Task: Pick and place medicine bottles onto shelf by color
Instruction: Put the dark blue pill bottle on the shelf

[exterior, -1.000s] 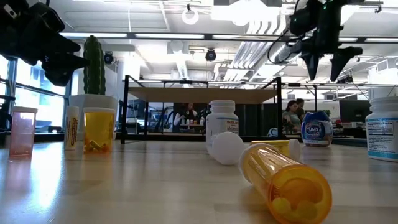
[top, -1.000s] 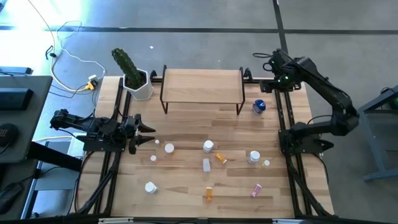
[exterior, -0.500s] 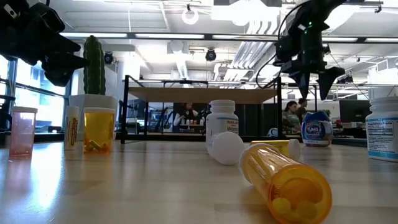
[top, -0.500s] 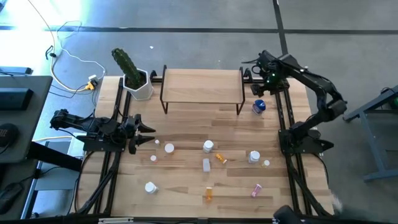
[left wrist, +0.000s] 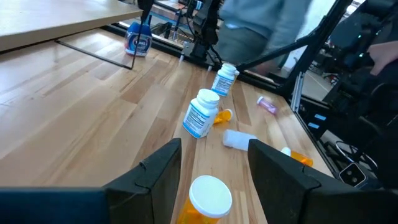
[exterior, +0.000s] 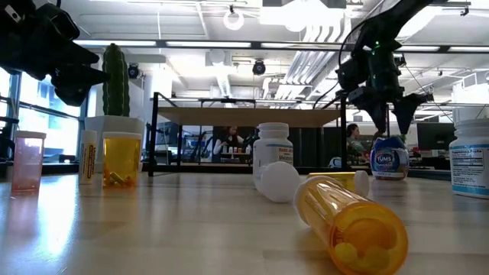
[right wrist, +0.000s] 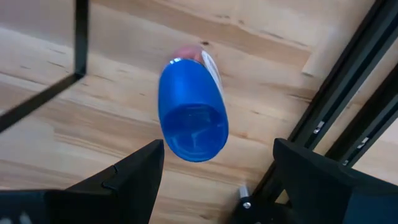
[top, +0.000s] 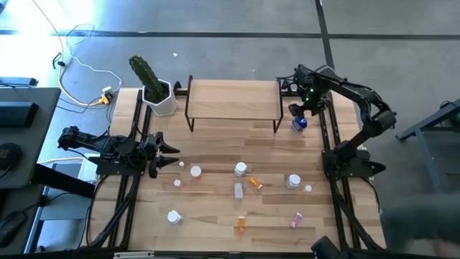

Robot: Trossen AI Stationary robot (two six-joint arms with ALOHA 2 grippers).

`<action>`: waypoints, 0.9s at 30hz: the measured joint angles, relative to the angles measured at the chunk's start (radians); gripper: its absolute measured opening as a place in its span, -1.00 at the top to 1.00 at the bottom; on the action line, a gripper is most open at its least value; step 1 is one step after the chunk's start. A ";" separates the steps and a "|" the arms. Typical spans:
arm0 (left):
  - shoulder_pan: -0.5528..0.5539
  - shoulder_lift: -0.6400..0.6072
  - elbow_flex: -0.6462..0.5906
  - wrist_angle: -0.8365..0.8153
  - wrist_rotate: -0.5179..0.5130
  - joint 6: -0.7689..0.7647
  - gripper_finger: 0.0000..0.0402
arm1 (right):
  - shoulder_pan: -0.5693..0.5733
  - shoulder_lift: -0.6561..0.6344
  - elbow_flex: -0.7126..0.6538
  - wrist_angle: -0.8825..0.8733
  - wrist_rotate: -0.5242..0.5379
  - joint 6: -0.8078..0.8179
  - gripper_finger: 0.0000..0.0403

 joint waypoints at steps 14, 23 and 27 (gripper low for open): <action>0.000 0.000 0.000 0.000 0.000 0.000 0.12 | 0.061 -0.001 -0.063 0.070 -0.007 -0.032 -0.44; 0.000 0.000 0.000 0.000 -0.004 0.000 0.12 | 0.077 0.000 -0.065 0.104 0.022 -0.060 -0.44; 0.000 0.000 0.000 0.000 -0.004 0.000 0.12 | 0.063 0.000 -0.065 0.108 0.029 -0.055 -0.44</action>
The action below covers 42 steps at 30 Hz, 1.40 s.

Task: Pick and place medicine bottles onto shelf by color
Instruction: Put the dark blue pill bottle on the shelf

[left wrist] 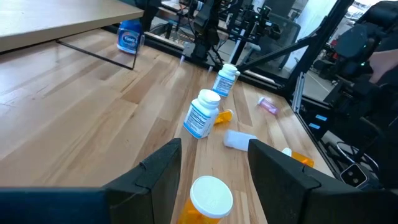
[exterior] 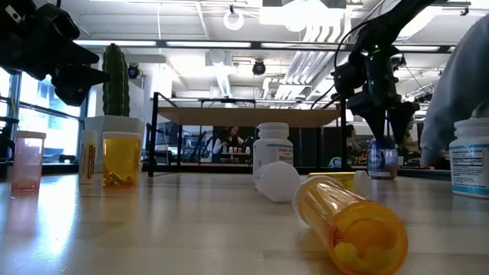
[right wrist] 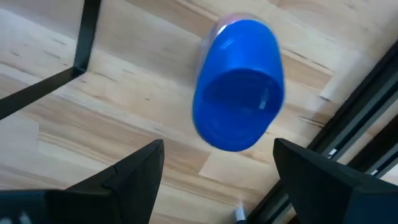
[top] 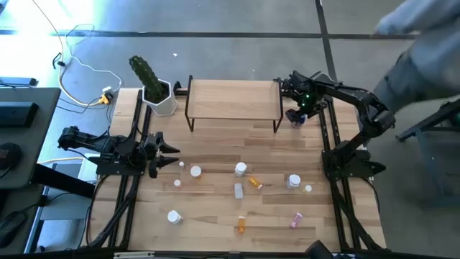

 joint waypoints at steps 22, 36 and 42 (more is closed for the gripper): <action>0.000 0.000 0.000 0.000 0.000 0.001 0.12 | 0.003 0.059 0.000 0.137 0.078 0.041 -0.44; 0.000 0.000 0.000 0.000 -0.004 0.002 0.12 | 0.010 0.082 0.000 0.111 0.074 0.045 0.07; 0.000 0.000 0.000 0.000 -0.004 0.002 0.12 | 0.010 0.082 0.009 0.060 0.073 0.056 0.20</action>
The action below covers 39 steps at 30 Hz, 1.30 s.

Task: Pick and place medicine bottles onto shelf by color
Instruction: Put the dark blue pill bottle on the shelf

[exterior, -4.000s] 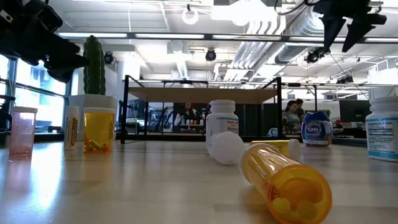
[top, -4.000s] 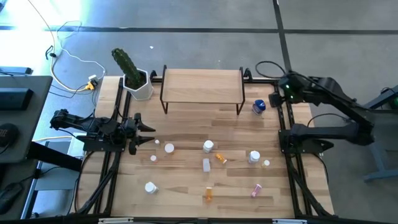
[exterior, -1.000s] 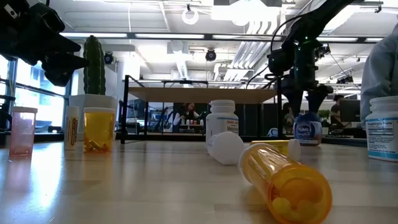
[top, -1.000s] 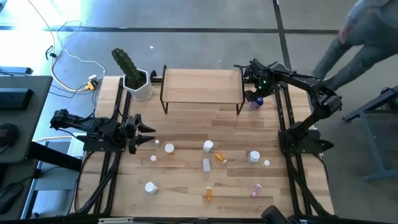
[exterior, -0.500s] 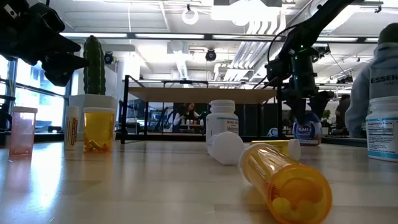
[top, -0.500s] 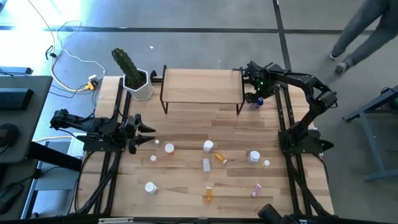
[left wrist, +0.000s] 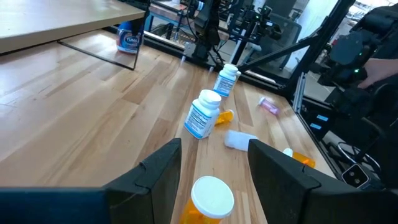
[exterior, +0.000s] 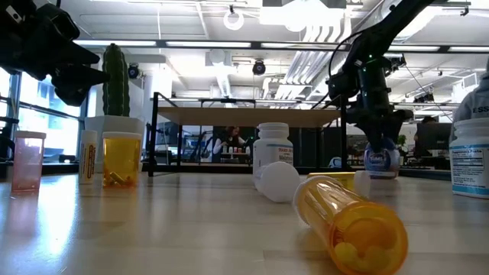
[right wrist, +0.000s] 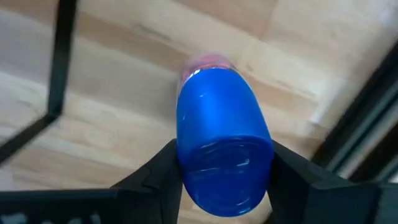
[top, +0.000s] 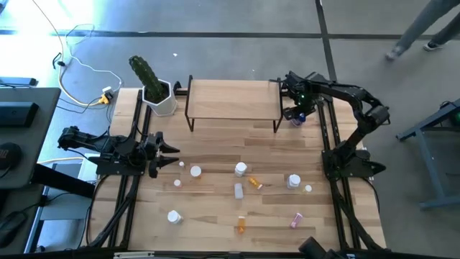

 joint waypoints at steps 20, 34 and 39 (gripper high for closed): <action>0.000 0.000 0.000 0.000 0.000 -0.002 0.12 | 0.055 -0.191 0.266 -0.265 0.054 0.164 0.15; 0.000 0.000 0.000 0.000 0.004 -0.001 0.12 | 0.072 -0.188 0.608 -0.296 0.061 0.229 0.15; 0.000 0.000 0.000 0.000 0.004 -0.001 0.12 | 0.072 -0.188 0.713 -0.287 0.085 0.231 0.15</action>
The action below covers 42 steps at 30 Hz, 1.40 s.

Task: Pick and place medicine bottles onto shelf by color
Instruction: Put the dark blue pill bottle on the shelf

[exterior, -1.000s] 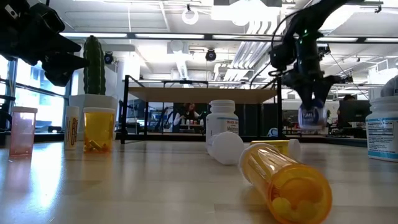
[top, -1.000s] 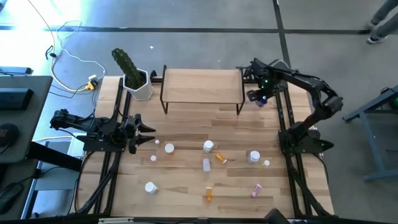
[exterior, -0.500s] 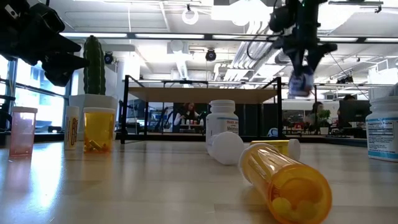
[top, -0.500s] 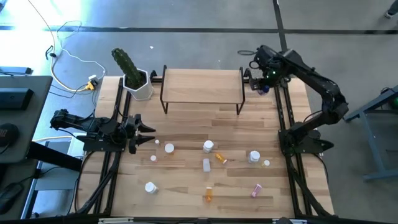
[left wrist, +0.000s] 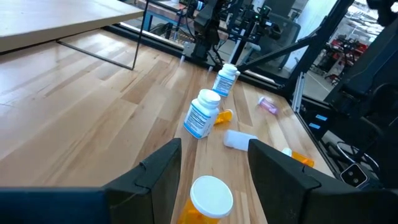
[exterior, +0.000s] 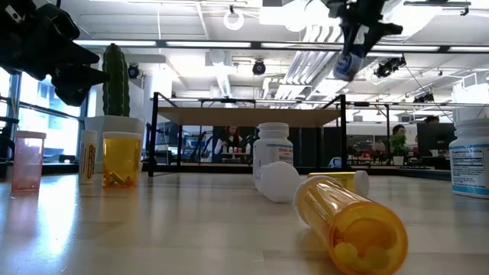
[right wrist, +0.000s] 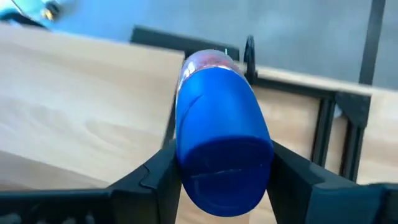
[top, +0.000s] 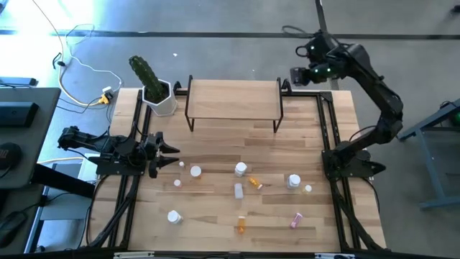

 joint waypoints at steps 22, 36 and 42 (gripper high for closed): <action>0.000 0.000 0.000 0.000 0.000 -0.017 0.12 | 0.085 0.228 0.363 -0.141 -0.026 -0.084 0.15; 0.000 0.000 0.000 0.000 0.000 -0.020 0.12 | 0.203 0.401 0.361 -0.140 0.002 -0.196 0.15; 0.000 0.000 0.000 0.000 0.000 -0.020 0.12 | 0.214 0.466 0.361 -0.140 0.004 -0.294 0.15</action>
